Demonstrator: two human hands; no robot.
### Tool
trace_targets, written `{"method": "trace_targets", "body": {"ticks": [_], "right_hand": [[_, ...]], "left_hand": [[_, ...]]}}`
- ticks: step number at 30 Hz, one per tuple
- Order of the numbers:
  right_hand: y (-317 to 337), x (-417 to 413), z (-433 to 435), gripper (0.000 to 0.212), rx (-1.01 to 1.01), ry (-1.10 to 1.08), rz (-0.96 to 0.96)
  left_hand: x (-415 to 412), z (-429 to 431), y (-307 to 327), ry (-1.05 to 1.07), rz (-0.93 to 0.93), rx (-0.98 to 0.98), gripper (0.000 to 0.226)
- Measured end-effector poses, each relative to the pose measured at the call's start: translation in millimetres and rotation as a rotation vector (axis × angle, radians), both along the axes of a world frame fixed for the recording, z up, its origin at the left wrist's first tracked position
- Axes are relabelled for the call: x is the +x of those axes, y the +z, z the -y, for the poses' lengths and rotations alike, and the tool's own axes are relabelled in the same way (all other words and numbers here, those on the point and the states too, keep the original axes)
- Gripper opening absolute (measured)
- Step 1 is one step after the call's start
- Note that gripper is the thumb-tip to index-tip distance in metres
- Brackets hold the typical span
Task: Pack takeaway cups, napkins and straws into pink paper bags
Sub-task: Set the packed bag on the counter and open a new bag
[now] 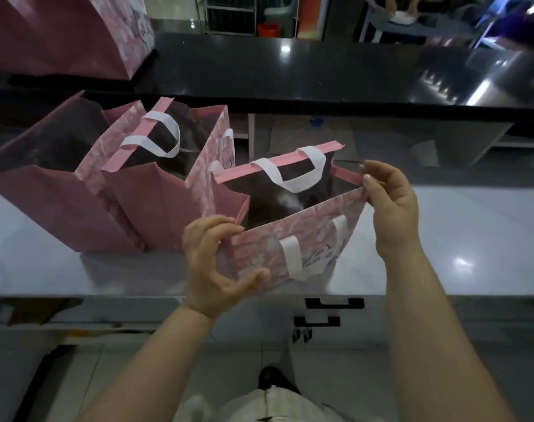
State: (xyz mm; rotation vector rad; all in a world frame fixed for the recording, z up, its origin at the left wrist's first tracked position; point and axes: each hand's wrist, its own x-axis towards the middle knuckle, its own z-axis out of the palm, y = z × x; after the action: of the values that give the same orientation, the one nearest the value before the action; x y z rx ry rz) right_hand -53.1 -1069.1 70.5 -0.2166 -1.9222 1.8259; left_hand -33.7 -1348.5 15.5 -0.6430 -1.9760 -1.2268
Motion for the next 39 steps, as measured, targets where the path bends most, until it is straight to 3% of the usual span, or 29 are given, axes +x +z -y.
{"method": "trace_targets", "body": {"ticks": [6,12,16,21,25,29,35,39], "right_hand": [[-29,12,-8,0.041,-0.164,0.146,0.023],[-61,28,-5,0.030,-0.206,0.101,0.120],[-74,42,2,0.028,-0.187,0.042,0.161],[-72,66,15,0.017,-0.250,-0.063,0.131],[-64,89,25,0.018,-0.345,-0.187,0.111],[-62,120,25,0.011,-0.402,-0.316,0.088],[-57,173,2,0.039,-0.319,-0.424,0.054],[-54,196,-19,0.039,-0.330,-0.546,-0.005]], "left_hand": [[16,-7,-44,-0.143,0.341,0.250,0.089],[22,-1,-54,-0.060,0.506,0.320,0.035],[33,7,-61,-0.069,0.630,0.368,0.017],[38,6,-50,-0.033,0.756,0.477,0.016],[45,-5,-38,-0.040,0.797,0.539,0.029],[52,-23,-35,-0.062,0.851,0.554,0.018],[51,-62,-29,-0.192,0.923,0.514,0.014],[56,-93,-25,-0.271,0.972,0.494,0.023]]}}
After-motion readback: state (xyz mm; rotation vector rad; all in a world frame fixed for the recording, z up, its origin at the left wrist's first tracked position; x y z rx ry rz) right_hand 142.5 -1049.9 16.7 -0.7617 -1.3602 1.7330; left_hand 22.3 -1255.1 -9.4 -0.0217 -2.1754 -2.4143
